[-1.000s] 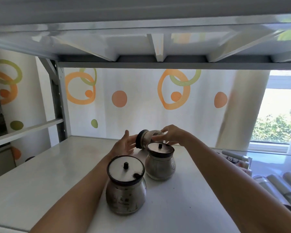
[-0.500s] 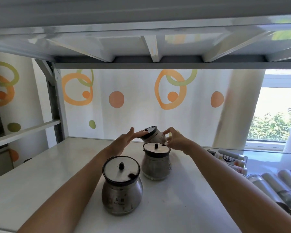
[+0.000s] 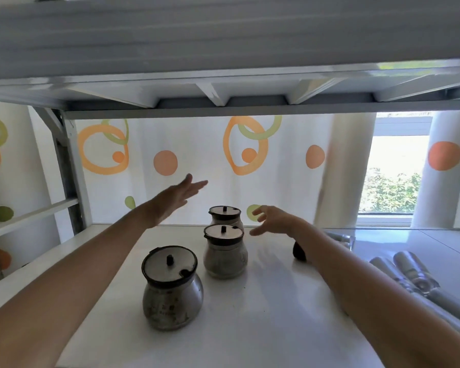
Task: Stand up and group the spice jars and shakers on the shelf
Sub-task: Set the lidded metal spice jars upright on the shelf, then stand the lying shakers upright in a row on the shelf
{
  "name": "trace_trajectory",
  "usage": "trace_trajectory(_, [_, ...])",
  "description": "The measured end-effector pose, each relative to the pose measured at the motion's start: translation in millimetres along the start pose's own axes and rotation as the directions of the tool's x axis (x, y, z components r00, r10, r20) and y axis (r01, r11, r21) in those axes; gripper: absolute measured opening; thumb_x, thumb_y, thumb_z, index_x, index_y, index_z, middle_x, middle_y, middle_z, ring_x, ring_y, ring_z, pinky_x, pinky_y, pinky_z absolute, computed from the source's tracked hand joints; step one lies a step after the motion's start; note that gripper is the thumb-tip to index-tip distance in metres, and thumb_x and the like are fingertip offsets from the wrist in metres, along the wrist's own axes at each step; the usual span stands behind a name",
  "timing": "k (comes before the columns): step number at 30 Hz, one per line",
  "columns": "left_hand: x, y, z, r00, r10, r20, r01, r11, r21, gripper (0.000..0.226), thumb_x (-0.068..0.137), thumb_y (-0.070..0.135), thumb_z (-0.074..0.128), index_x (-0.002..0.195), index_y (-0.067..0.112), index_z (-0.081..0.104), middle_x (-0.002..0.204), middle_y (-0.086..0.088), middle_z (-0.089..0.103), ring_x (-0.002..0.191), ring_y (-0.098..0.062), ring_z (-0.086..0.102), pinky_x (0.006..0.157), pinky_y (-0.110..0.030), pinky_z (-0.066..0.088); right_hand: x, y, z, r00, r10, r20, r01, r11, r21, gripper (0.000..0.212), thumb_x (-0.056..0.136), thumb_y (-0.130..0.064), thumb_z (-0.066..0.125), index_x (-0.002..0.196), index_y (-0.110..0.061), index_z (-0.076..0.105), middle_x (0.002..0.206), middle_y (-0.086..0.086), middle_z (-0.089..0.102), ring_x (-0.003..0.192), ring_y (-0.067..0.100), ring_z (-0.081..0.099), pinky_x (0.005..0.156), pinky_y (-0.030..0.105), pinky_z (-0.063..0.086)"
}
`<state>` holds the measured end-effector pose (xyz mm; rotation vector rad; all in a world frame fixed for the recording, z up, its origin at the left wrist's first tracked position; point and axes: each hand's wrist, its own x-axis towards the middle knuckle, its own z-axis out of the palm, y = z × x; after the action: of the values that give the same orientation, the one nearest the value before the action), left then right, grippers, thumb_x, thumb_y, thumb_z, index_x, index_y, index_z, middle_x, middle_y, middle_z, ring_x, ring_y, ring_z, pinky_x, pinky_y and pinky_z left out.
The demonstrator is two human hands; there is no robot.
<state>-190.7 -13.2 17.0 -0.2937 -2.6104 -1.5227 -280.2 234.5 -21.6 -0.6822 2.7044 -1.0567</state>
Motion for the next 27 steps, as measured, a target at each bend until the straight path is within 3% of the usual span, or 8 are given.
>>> trace_trajectory(3, [-6.0,23.6,-7.4,0.994,-0.028,-0.109,0.025,0.999,-0.026,0.061,0.096,0.056,0.01,0.142,0.027,0.037,0.154,0.003,0.032,0.143,-0.015,0.027,0.118,-0.039,0.016,-24.2,-3.9,-31.6,0.998,0.06,0.002,-0.06,0.997,-0.051,0.061,0.079,-0.02,0.073,0.133,-0.009,0.046,0.132,0.012,0.05,0.118,0.024,0.049,0.099,0.032,0.041])
trace_trajectory(8, [-20.9,69.1,19.3,0.954,-0.188,-0.235,0.192,0.981,-0.005,0.063,0.097,0.053,0.026,0.146,0.015,0.03,0.155,-0.007,0.028,0.142,-0.023,0.028,0.115,-0.038,0.022,-83.8,-3.1,-73.2,0.986,0.167,-0.013,-0.167,0.983,-0.073,0.057,0.083,-0.023,0.069,0.132,-0.009,0.046,0.127,0.016,0.056,0.12,0.03,0.053,0.096,0.039,0.045])
trace_trajectory(11, [-27.7,89.1,63.5,0.948,-0.153,-0.279,0.255,0.888,0.382,0.065,0.098,0.046,0.033,0.151,0.013,0.014,0.159,-0.009,0.011,0.147,-0.027,0.014,0.119,-0.039,0.014,-116.6,2.2,-88.6,0.976,0.212,-0.045,-0.216,0.972,-0.096,0.056,0.083,-0.018,0.069,0.131,-0.003,0.046,0.129,0.02,0.054,0.117,0.035,0.055,0.088,0.041,0.05])
trace_trajectory(14, [-37.7,101.9,121.1,0.973,0.047,-0.225,0.14,0.656,0.742,0.067,0.097,0.044,0.037,0.151,0.017,0.008,0.16,-0.011,0.001,0.148,-0.029,0.002,0.119,-0.043,0.01,-142.6,8.9,-93.1,0.97,0.236,-0.059,-0.242,0.958,-0.153,0.051,0.08,-0.011,0.071,0.125,0.003,0.05,0.104,0.02,0.063,0.086,0.03,0.063,0.065,0.032,0.051])
trace_trajectory(17, [-48.7,106.9,179.8,0.985,0.131,-0.112,0.018,0.565,0.825,0.063,0.096,0.044,0.04,0.149,0.017,0.021,0.158,-0.01,0.015,0.146,-0.025,0.016,0.115,-0.041,0.025,-161.7,11.8,-83.2,0.963,0.253,-0.093,-0.269,0.924,-0.272,0.022,0.08,-0.012,0.072,0.093,0.004,0.063,0.063,0.006,0.055,0.044,0.011,0.053,0.041,0.019,0.043])
trace_trajectory(20, [-57.1,105.5,223.5,0.989,0.039,-0.145,0.073,0.721,0.689,0.039,0.091,0.037,0.051,0.112,0.006,0.061,0.121,-0.017,0.06,0.112,-0.031,0.057,0.085,-0.038,0.046,-171.8,18.4,-65.6,0.948,0.314,-0.055,-0.315,0.898,-0.308,0.028,0.082,-0.015,0.07,0.061,-0.004,0.053,0.04,0.0,0.058,0.024,0.003,0.046,0.033,0.01,0.035])
trace_trajectory(22, [-60.9,100.8,241.5,0.99,-0.098,-0.098,0.131,0.894,0.429,0.028,0.09,0.029,0.058,0.091,0.002,0.064,0.091,-0.021,0.066,0.075,-0.032,0.066,0.065,-0.035,0.053,-176.5,19.9,-56.0,0.937,0.349,-0.019,-0.339,0.895,-0.29,0.029,0.083,-0.013,0.068,0.061,-0.004,0.051,0.032,-0.001,0.056,0.025,0.005,0.05,0.034,0.012,0.039])
trace_trajectory(27, [-66.9,90.0,261.8,0.933,-0.359,0.009,0.359,0.931,-0.065,0.027,0.093,0.022,0.056,0.083,-0.003,0.059,0.077,-0.016,0.061,0.052,-0.018,0.058,0.046,-0.023,0.051,-180.9,14.1,-48.4,0.86,0.502,0.09,-0.453,0.833,-0.319,0.023,0.089,-0.017,0.062,0.089,0.005,0.056,0.086,0.013,0.062,0.027,0.012,0.056,0.037,0.019,0.048])
